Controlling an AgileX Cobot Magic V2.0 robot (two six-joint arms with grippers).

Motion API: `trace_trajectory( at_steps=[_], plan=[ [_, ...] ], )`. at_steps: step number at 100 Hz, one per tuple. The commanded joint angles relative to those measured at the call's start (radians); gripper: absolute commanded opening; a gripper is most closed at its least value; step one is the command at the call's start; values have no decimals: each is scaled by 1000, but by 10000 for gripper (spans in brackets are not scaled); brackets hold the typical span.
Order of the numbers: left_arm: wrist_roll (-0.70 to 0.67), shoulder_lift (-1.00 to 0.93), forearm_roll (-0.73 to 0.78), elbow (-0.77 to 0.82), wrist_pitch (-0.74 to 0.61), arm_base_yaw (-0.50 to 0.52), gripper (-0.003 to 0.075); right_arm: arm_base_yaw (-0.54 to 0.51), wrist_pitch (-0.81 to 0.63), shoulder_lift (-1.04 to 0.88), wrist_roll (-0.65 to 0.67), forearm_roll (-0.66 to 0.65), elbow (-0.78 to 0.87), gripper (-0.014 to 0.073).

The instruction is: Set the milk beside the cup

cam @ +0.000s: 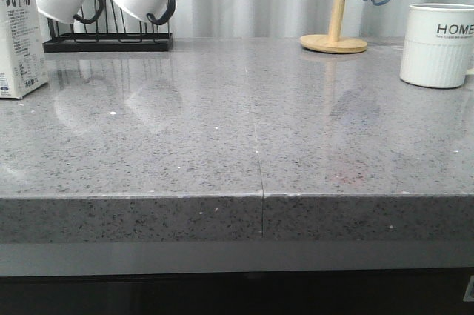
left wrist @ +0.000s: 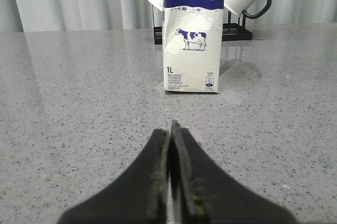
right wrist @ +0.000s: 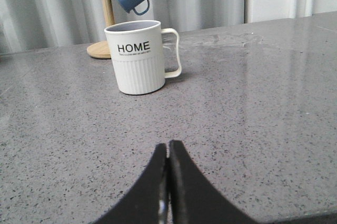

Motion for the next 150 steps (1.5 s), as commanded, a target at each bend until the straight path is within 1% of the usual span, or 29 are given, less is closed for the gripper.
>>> trace_trajectory(
  at_steps=[1,69,85,96,111,116,124,128,138,150],
  plan=[
    [-8,-32,-3,40,-86,1,-21,-5,-76,-19,-1,-6,-19,-74],
    [-8,-32,-3,40,-86,1,-21,-5,-78,-19,-1,-6,-19,-74],
    [-8,-32,-3,40,-86,1,-21,-5,-109,-19,-1,-6,-19,-74],
    [-8,-32,-3,40,-86,1,-21,-5,-157,-19,-1,-5,-19,-74],
    [-8,-32,-3,40,-86,1,-21,-5,-163,-18,-3,-6,-26,-74],
    [-8,-32,-3,40,-86,1,-21,-5,-130,-18,-3,-6,-41,-74],
    [-8,-32,-3,40,-86,1,-21,-5,22,-6,-2,-4,-81,-74],
    [-8,-32,-3,40,-86,1,-21,-5,65,10,4,10,-99,-74],
    [-8,-32,-3,40,-86,1,-21,-5,66,73,40,51,-142,-74],
    [-8,-32,-3,40,-86,1,-21,-5,89,186,76,56,-199,-70]
  ],
)
